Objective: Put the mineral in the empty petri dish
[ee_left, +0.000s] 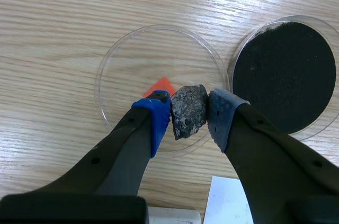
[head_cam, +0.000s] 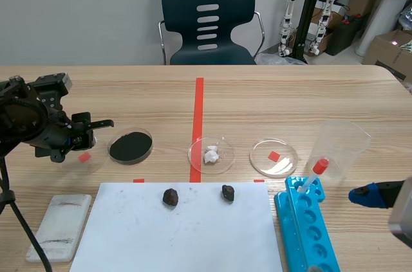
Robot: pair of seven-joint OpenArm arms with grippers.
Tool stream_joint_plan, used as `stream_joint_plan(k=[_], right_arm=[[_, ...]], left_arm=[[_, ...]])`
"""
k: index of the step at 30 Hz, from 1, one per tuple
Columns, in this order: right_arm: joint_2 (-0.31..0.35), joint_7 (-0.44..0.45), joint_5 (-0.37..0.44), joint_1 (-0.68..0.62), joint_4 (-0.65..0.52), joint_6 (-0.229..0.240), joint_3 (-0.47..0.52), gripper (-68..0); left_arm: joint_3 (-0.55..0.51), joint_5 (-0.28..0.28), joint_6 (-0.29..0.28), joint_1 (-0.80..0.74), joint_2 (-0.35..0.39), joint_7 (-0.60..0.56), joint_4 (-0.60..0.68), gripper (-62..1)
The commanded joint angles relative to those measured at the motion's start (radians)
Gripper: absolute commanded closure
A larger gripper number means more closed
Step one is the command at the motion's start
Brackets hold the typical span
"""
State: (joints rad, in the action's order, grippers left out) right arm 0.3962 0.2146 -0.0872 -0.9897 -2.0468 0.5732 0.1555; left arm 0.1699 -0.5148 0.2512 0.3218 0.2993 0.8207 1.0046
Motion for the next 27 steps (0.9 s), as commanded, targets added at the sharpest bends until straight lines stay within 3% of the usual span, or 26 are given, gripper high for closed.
stream_joint_plan(k=[1, 13, 18, 27], right_arm=[[0.011, 0.008, 0.008, 0.006, -0.016, -0.001, 0.002, -54.7], [0.011, 0.008, 0.008, 0.006, -0.016, -0.001, 0.002, -54.7], [0.011, 0.008, 0.008, 0.006, -0.016, -0.001, 0.002, -54.7], [0.011, 0.008, 0.008, 0.006, -0.016, -0.001, 0.002, -54.7]], left_arm=[[0.000, -0.003, -0.002, 0.031, 0.000, -0.007, -0.010, -14.7], [0.000, -0.023, -0.003, 0.108, 0.000, -0.008, -0.176, -14.7], [0.000, -0.047, -0.040, 0.108, -0.001, -0.008, -0.185, -14.7], [0.000, -0.046, -0.056, 0.108, -0.003, -0.012, -0.186, -14.7]])
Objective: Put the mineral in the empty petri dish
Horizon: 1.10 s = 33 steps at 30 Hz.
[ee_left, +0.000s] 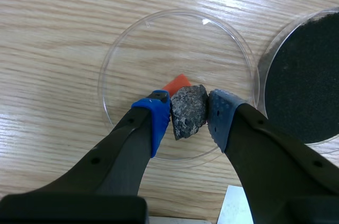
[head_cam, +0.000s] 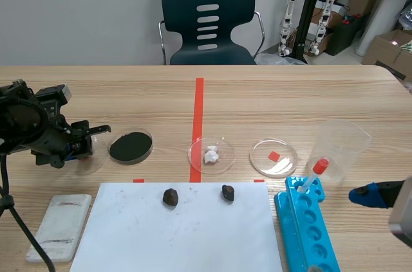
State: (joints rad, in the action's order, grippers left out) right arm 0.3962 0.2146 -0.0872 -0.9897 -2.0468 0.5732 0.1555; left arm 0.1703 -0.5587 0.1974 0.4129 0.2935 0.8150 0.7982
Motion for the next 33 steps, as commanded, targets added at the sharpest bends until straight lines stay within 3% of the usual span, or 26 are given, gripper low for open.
stream_joint_plan(k=[1, 6, 11, 17, 22, 29, 33], right_arm=[[0.011, 0.008, 0.008, 0.006, -0.016, -0.001, 0.002, -54.7], [0.011, 0.008, 0.008, 0.006, -0.016, -0.001, 0.002, -54.7], [0.011, 0.008, 0.008, 0.006, -0.016, -0.001, 0.002, -54.7], [0.011, 0.008, 0.008, 0.006, -0.016, -0.001, 0.002, -54.7], [0.011, 0.008, 0.008, 0.006, -0.016, -0.001, 0.002, -54.7], [0.011, 0.008, 0.008, 0.006, -0.016, -0.001, 0.002, -54.7], [0.011, 0.008, 0.008, 0.006, -0.016, -0.001, 0.002, -54.7]], left_arm=[[0.000, -0.002, -0.002, 0.017, 0.003, -0.006, 0.021, -14.7], [0.000, -0.002, -0.002, 0.017, 0.003, -0.007, 0.021, -16.9], [0.000, -0.003, -0.002, 0.017, 0.003, -0.010, 0.021, -34.4], [0.000, -0.003, -0.003, 0.017, 0.003, -0.023, 0.021, -46.4], [0.000, -0.003, -0.015, 0.016, 0.006, -0.040, 0.021, -62.1], [0.000, -0.009, -0.036, 0.016, 0.022, -0.040, 0.021, -62.3], [0.000, -0.041, -0.036, 0.013, 0.035, -0.040, 0.021, -62.3]])
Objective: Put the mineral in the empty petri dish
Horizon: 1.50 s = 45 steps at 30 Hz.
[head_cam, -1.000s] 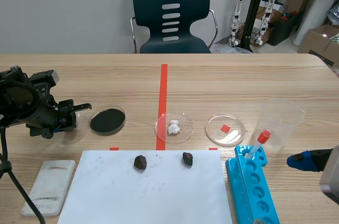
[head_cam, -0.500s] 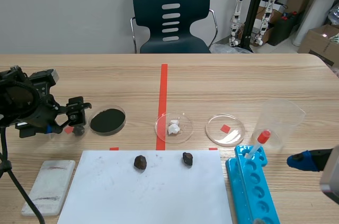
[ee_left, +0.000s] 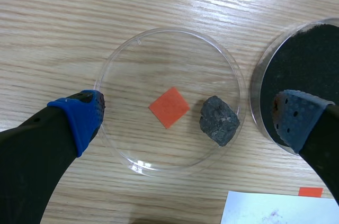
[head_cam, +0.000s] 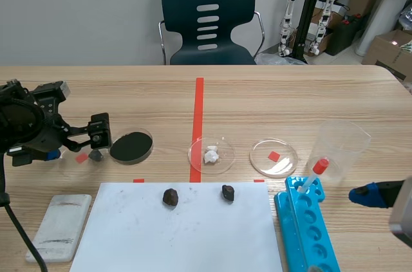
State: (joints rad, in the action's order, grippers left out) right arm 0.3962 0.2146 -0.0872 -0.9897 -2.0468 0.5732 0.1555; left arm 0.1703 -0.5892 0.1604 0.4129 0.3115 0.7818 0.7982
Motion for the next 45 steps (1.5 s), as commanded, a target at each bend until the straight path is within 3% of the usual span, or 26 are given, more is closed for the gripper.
stream_joint_plan(k=[1, 16, 45], right_arm=[[0.011, 0.008, 0.008, 0.006, -0.016, -0.001, 0.002, -54.7], [0.011, 0.008, 0.008, 0.006, -0.016, -0.001, 0.002, -54.7], [0.011, 0.008, 0.008, 0.006, -0.016, -0.001, 0.002, -54.7]], left_arm=[[0.000, -0.021, 0.001, 0.011, 0.022, -0.007, 0.021, -62.3], [-0.002, -0.073, -0.022, -0.019, 0.056, -0.007, 0.031, -62.3], [-0.002, -0.074, -0.026, -0.019, 0.055, -0.007, 0.031, -62.3]])
